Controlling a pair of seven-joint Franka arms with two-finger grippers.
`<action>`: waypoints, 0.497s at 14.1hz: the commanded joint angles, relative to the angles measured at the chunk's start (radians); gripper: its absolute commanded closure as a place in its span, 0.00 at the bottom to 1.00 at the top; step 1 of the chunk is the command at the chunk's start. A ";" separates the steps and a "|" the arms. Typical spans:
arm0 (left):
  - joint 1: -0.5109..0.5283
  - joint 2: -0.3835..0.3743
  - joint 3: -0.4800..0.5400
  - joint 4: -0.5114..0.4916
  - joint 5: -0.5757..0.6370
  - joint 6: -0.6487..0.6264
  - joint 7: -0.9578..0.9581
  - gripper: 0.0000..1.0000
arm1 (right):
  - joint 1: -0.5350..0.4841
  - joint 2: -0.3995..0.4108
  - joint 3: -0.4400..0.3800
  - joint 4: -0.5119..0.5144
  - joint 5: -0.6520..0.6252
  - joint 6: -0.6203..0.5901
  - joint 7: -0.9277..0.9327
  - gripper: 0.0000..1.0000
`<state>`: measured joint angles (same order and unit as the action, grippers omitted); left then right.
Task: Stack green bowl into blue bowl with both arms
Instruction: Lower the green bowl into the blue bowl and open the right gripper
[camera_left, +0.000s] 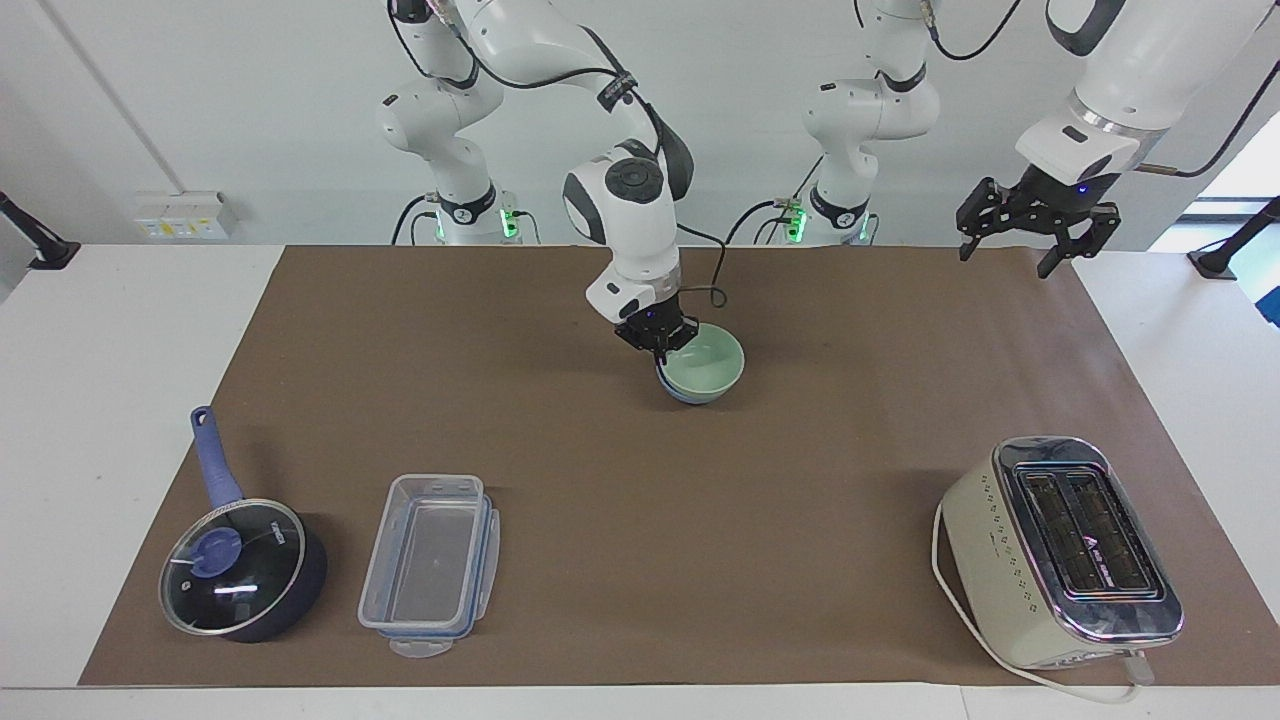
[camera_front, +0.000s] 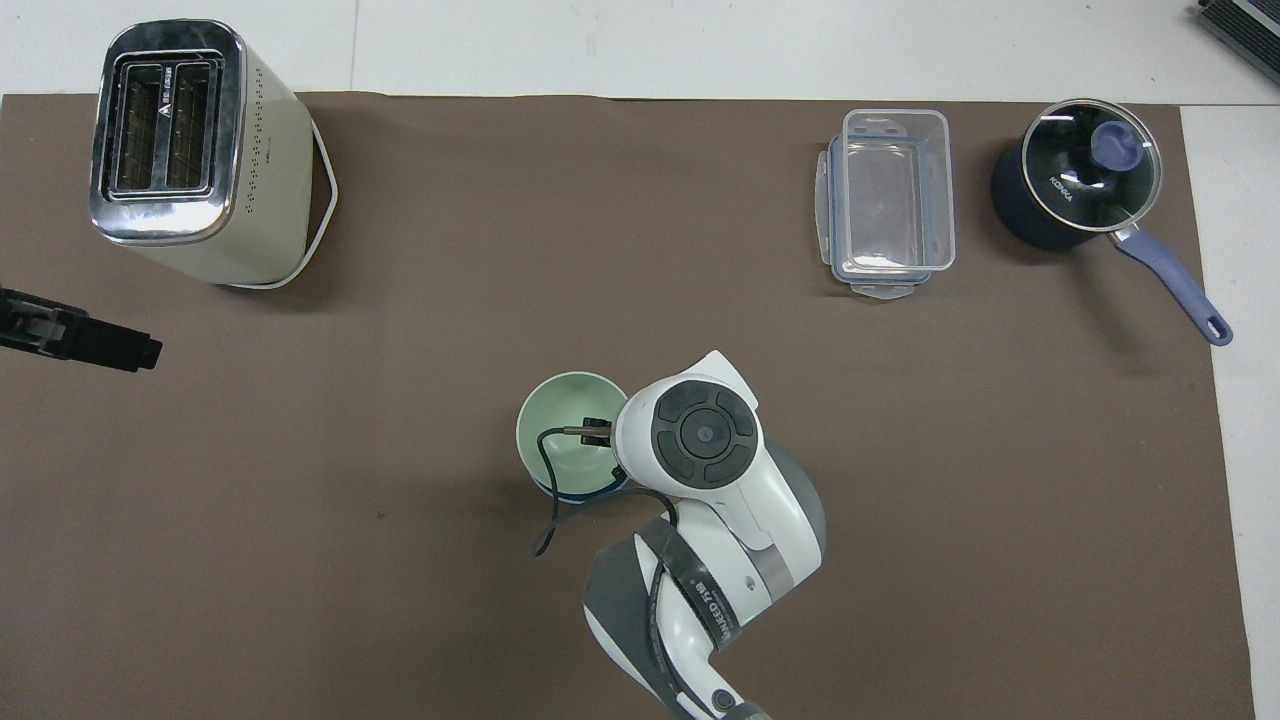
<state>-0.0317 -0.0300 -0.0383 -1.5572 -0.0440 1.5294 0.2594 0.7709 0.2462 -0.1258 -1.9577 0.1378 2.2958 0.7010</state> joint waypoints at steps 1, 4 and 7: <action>0.012 -0.002 -0.009 0.009 0.013 -0.012 0.000 0.00 | 0.010 -0.034 -0.001 -0.042 0.000 -0.007 0.002 1.00; 0.012 -0.002 -0.009 0.009 0.012 -0.011 0.000 0.00 | 0.021 -0.045 -0.001 -0.061 0.000 -0.007 0.002 1.00; 0.012 -0.002 -0.009 0.009 0.012 -0.011 0.000 0.00 | 0.021 -0.047 0.002 -0.066 0.002 -0.006 -0.008 1.00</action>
<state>-0.0317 -0.0300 -0.0383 -1.5572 -0.0440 1.5294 0.2594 0.7917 0.2310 -0.1254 -1.9950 0.1378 2.2939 0.7010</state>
